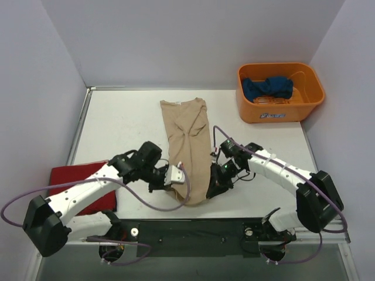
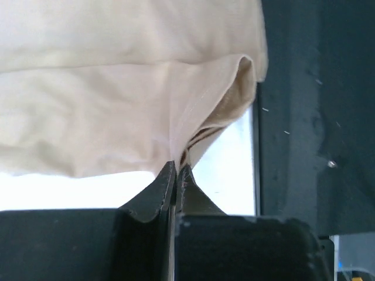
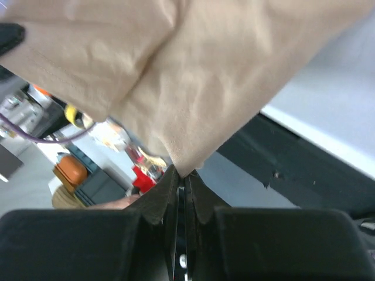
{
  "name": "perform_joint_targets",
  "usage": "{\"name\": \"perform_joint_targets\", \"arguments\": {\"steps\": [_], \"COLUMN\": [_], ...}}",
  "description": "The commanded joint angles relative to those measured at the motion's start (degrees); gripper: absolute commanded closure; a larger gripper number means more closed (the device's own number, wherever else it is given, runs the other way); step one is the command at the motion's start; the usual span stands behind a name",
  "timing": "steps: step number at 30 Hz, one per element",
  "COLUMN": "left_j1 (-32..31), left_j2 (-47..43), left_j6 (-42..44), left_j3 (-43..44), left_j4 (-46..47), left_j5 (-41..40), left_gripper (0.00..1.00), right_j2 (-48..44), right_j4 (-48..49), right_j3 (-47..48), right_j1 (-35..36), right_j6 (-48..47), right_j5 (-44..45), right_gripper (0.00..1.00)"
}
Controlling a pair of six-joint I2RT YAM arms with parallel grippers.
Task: Fold and stack the t-shirts
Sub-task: Grab the bottom of the folded rectangular tshirt with both arms, then fold the folded rectangular tshirt in 1/3 of the way
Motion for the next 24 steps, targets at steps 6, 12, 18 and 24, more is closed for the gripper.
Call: {"name": "perform_joint_targets", "arguments": {"steps": [6,12,18,24], "left_j1": [18.02,23.3,25.85,26.64], "left_j2": [18.54,34.71,44.68,50.04], "left_j6": [-7.63,-5.79,-5.7,-7.1], "left_j3": [19.52,34.18,42.38,46.78], "left_j4": [0.8,0.8,2.81,4.92], "left_j5": [4.52,-2.33,-3.73,-4.8], "left_gripper": [1.0,1.0,1.0,1.0], "right_j2": [19.95,32.44,40.88,45.02], "right_j4": [-9.42,-9.25,-9.34,-9.25], "right_j3": [28.5,41.6,51.62,54.71], "right_j1": [-11.71,-16.99,-19.54,-21.38], "right_j6": [-11.58,-11.68,-12.29,-12.38], "right_j5": [1.5,5.63,6.78,8.18], "right_gripper": [1.0,1.0,1.0,1.0]}}
